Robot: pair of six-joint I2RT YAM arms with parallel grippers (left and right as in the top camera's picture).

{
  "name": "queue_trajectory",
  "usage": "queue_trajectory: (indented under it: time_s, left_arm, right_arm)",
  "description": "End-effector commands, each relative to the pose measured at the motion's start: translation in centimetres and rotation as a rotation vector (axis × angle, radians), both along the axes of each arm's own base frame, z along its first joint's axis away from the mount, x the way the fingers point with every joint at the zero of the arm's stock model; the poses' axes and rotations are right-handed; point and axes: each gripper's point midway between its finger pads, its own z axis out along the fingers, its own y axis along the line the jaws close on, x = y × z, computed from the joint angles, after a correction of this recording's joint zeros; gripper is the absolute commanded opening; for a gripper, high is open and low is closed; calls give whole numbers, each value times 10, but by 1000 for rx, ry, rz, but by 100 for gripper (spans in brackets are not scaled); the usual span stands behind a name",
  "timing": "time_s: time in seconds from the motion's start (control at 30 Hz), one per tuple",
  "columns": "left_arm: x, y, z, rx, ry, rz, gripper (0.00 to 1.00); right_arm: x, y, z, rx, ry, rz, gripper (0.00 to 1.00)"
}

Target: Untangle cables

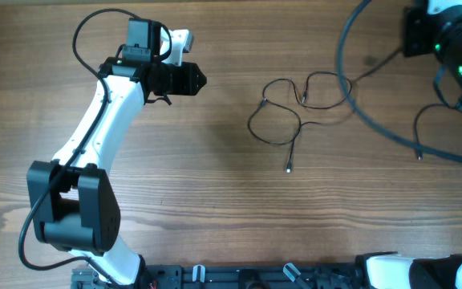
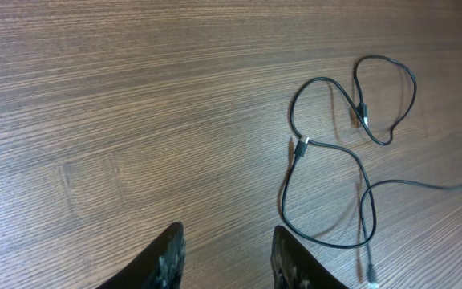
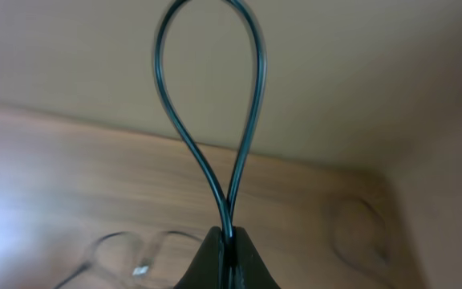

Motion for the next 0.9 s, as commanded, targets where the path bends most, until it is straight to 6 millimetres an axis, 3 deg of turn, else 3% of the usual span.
queue_trajectory:
  time_s: [0.0, 0.1, 0.2, 0.3, 0.37, 0.47, 0.53, 0.63, 0.7, 0.87]
  left_arm:
    - [-3, -4, 10, -13, -23, -15, 36]
    - [-3, -4, 10, -13, -25, -16, 37]
    - [-3, -4, 10, -13, -25, -16, 37]
    - [-2, -4, 11, -11, -34, -21, 37]
    - [-1, -4, 11, -11, -37, -21, 37]
    - [1, -4, 13, -13, -46, -21, 38]
    - [0, -4, 12, -13, -43, -21, 39]
    - [-3, -4, 10, -10, -27, -21, 41]
    - [-5, -3, 9, -9, -20, -21, 43]
    - [-4, -3, 9, -9, -20, -21, 43]
  right_arm:
    - [-25, -69, 11, -25, -67, -465, 4]
    - [-45, -92, 9, -26, -82, -653, 4]
    - [-83, -121, 11, -13, -171, -945, 4]
    - [-94, -126, 8, 33, -211, -1027, 4]
    - [-83, -117, 1, 79, -169, -954, 4]
    - [-44, -76, -20, 164, -21, -653, 4]
    - [-31, -61, -34, 200, 42, -574, 5]
    - [-25, -59, -55, 203, 116, -593, 5]
    - [-30, -71, -74, 162, 168, -707, 4]
    - [-23, -51, -112, 166, 346, -600, 4]
